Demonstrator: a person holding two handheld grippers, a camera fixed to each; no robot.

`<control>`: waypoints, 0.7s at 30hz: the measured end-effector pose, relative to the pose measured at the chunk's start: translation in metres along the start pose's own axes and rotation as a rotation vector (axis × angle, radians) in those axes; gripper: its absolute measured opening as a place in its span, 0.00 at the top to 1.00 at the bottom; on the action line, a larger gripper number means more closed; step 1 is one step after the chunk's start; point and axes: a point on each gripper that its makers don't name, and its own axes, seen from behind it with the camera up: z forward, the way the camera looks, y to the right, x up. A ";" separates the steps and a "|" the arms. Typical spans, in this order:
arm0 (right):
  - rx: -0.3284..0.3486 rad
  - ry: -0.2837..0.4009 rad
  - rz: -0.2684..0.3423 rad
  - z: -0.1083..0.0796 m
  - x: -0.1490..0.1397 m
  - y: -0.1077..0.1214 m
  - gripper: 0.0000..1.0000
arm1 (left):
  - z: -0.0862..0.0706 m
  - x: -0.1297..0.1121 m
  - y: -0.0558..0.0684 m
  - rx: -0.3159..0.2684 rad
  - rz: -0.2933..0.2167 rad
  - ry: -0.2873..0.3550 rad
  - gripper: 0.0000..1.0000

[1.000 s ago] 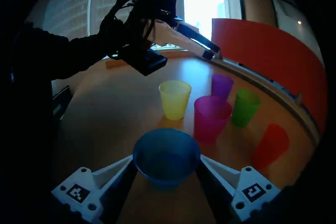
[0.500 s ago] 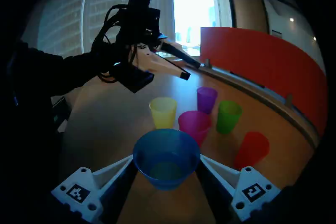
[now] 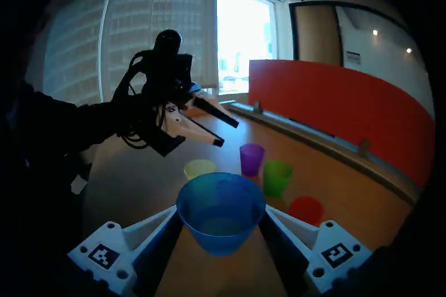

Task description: Pour water

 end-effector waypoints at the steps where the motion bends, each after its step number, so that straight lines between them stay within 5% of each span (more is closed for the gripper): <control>1: -0.005 0.008 0.002 -0.001 0.004 0.002 0.11 | 0.000 0.000 -0.001 0.000 -0.002 0.000 0.00; 21: -0.097 0.162 -0.010 -0.021 0.057 0.028 0.11 | 0.013 -0.011 -0.009 -0.020 -0.006 -0.046 0.00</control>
